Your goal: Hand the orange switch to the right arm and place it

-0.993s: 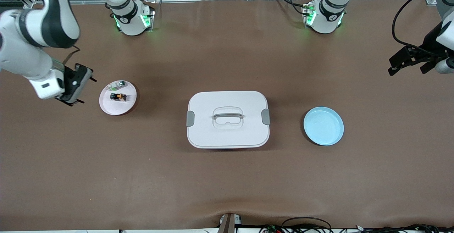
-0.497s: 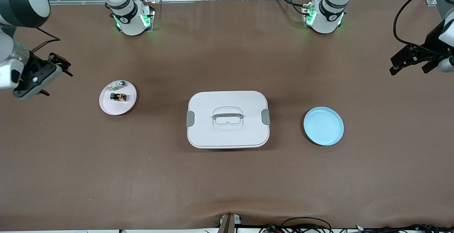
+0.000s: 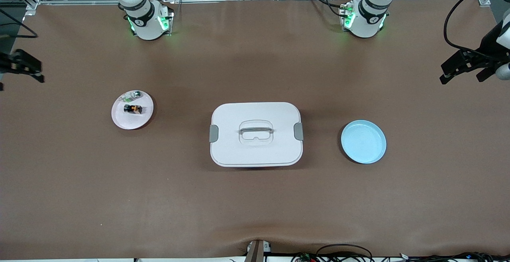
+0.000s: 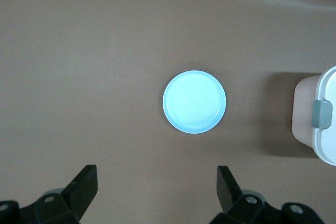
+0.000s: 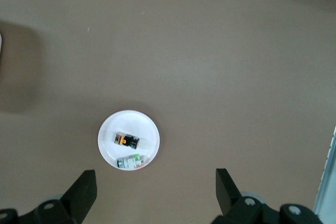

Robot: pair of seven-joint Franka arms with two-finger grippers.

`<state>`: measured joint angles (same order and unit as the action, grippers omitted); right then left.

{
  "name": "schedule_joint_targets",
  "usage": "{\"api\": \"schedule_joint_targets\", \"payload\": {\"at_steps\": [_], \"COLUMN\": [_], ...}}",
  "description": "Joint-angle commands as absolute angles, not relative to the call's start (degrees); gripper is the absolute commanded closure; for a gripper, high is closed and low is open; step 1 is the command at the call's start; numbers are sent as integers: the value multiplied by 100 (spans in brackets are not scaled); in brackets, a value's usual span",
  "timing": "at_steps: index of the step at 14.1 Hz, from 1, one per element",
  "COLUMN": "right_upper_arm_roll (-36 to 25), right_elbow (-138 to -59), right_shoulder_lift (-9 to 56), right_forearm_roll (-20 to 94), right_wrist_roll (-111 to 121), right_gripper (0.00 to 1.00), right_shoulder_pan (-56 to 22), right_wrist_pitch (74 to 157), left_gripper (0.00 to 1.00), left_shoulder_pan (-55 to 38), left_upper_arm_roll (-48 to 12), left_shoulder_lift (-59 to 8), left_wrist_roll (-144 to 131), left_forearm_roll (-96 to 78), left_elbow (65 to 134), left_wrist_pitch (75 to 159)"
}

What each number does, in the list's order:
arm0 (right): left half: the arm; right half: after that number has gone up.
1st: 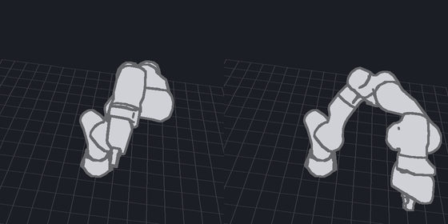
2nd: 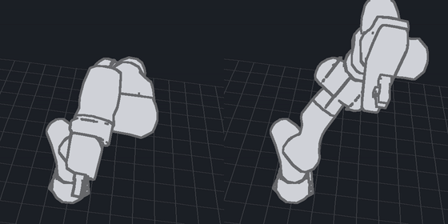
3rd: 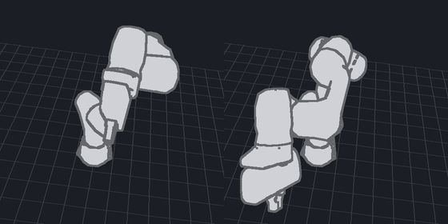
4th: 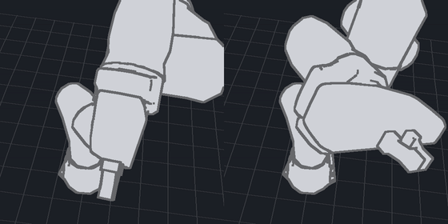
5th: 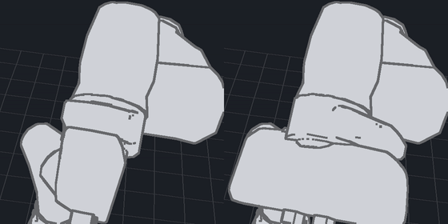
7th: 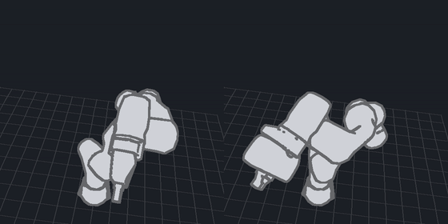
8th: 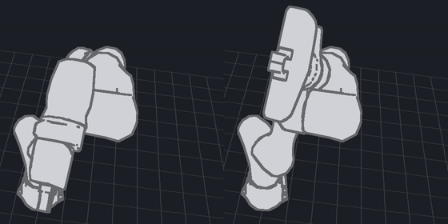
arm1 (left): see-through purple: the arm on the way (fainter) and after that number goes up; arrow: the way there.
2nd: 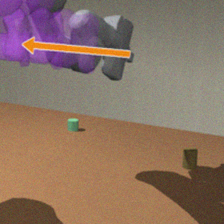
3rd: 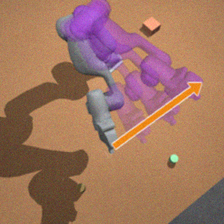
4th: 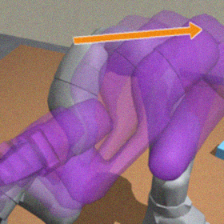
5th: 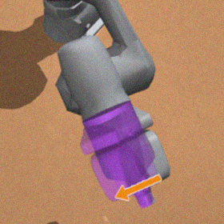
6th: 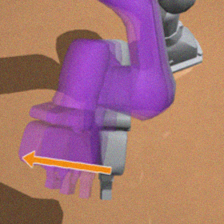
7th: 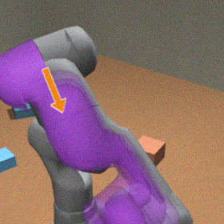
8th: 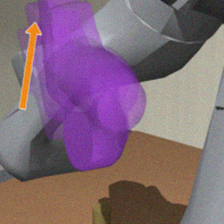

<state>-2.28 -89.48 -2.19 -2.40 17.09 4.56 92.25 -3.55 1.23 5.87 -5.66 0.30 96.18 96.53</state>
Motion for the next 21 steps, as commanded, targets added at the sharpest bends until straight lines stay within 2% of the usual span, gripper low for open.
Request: {"api": "schedule_joint_targets", "payload": {"at_steps": [1,4,14,17,21], "right_upper_arm_roll": [-123,-105,-132,-263,-299], "right_elbow": [-8491,-8315,-8156,-8174,-8165], "right_shoulder_lift": [-97,-97,-44,-9,-35], "right_forearm_roll": [-61,-1,44,-9,0], "right_wrist_roll": [768,202,185,-60,-35], "right_gripper": [0,0,0,0,0], "right_shoulder_pan": [642,633,686,353,334], "right_wrist_pitch": [9079,8588,8341,8297,8279], "left_gripper": [0,0,0,0,0], "left_shoulder_pan": [-352,-395,-387,-396,-396], "left_upper_arm_roll": [141,123,132,132,132], "left_shoulder_lift": [615,554,536,536,527], "left_wrist_roll": [-563,-615,-545,-536,-527], "left_forearm_roll": [-26,-35,9,18,26], "left_elbow": [9370,9369,9352,9352,9360], "left_wrist_pitch": [9300,9290,9176,9176,9158]}}
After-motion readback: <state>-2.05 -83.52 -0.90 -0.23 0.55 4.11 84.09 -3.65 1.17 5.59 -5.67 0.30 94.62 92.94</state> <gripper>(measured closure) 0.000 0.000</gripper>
